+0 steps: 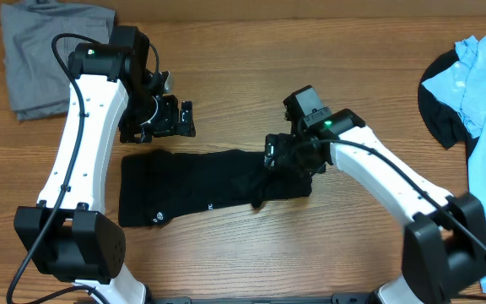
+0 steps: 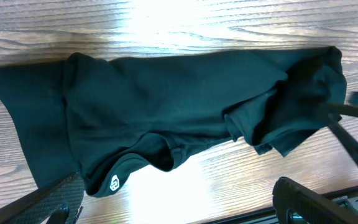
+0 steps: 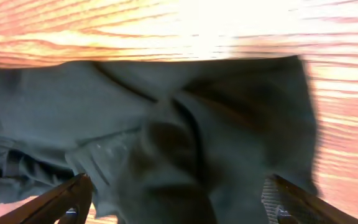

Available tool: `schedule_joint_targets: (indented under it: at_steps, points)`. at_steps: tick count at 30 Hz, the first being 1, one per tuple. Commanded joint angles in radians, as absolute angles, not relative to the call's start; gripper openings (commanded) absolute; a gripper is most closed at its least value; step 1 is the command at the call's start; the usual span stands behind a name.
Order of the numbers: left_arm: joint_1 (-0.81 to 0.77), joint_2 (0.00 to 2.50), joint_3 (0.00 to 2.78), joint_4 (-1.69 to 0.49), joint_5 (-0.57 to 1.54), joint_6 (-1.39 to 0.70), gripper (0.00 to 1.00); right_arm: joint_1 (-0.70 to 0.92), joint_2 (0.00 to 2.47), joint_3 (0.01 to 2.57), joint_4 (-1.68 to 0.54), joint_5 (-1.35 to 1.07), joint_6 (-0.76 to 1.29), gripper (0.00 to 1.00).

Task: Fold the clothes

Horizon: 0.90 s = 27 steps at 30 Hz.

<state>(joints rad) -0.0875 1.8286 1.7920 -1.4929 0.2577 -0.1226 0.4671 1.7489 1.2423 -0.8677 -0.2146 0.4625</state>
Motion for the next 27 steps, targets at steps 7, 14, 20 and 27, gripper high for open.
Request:
schedule_joint_targets:
  at_steps: [7, 14, 20, 27]
  points:
    - [-0.092, 1.811, 1.787, -1.491, 0.252, -0.104, 1.00, 0.518, 1.798, 1.233, -0.808, -0.320, 0.474, 0.56]
    - [-0.092, 1.811, 1.787, -1.488, 0.252, -0.104, 1.00, 0.572, 1.798, 1.233, -0.756, -0.321, 0.529, 0.33]
    - [-0.092, 1.811, 1.787, -1.488, 0.252, -0.104, 1.00, 0.627, 1.800, 1.231, -0.712, -0.319, 0.555, 0.34]
    - [-0.092, 1.811, 1.787, -1.488, 0.252, -0.104, 1.00, 0.686, 1.803, 1.232, -0.614, -0.316, 0.554, 0.89]
